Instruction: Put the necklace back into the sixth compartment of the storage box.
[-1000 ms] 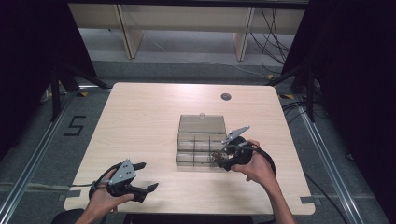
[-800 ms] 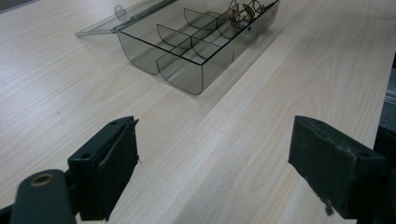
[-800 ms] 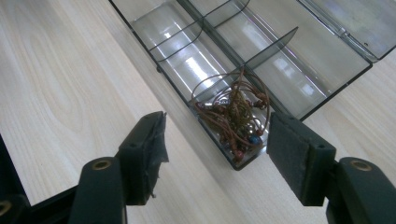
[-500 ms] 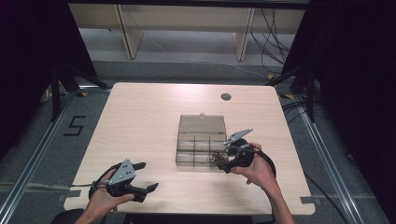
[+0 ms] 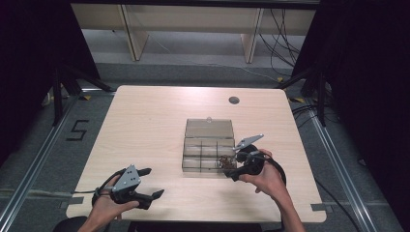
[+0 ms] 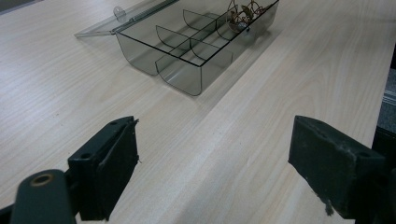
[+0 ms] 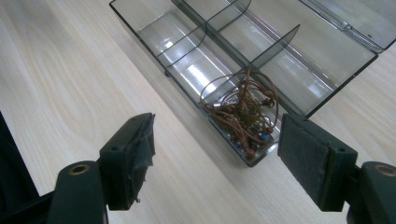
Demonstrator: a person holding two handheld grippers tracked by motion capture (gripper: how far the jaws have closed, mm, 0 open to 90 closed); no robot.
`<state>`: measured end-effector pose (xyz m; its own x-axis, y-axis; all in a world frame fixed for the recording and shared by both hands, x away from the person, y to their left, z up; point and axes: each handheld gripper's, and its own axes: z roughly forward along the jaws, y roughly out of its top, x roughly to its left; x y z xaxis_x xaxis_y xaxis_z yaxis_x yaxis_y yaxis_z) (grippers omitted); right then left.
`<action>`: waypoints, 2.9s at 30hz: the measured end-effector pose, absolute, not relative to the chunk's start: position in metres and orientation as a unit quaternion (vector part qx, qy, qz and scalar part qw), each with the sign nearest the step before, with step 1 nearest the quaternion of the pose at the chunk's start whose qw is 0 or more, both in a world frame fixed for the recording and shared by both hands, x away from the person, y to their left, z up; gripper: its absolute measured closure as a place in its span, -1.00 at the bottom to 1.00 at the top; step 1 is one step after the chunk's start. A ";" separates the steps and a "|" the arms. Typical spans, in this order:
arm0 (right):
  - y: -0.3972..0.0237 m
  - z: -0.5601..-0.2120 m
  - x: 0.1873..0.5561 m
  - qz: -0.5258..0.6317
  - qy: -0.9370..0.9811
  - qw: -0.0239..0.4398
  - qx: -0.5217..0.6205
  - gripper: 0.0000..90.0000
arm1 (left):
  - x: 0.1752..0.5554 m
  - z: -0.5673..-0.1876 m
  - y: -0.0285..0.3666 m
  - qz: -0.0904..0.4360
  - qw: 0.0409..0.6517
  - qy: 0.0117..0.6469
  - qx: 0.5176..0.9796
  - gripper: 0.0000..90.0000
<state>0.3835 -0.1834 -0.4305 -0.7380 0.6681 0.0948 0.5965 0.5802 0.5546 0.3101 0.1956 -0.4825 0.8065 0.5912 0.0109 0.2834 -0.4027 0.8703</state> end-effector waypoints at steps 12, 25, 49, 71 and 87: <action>-0.183 -0.433 0.382 0.297 0.886 0.059 0.351 -0.45 | 0.310 -0.483 0.196 0.160 0.476 0.271 0.821 -0.66; -0.189 -0.435 0.373 0.312 0.876 0.057 0.363 -0.47 | 0.310 -0.483 0.195 0.160 0.473 0.266 0.825 -0.66; -0.196 -0.446 0.363 0.300 0.876 0.057 0.373 -0.63 | 0.310 -0.483 0.195 0.159 0.474 0.264 0.825 -0.66; -0.207 -0.464 0.359 0.318 0.855 0.066 0.405 -0.63 | 0.309 -0.484 0.194 0.151 0.475 0.274 0.822 -0.66; -0.214 -0.468 0.353 0.342 0.850 0.071 0.394 -0.63 | 0.309 -0.485 0.194 0.152 0.476 0.273 0.822 -0.66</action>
<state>0.3529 -0.2141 -0.4684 -0.6792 0.7185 0.1500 0.6219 0.4548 0.6375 0.3088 0.1940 -0.4847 0.8047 0.5936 -0.0107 0.3047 -0.3975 0.8656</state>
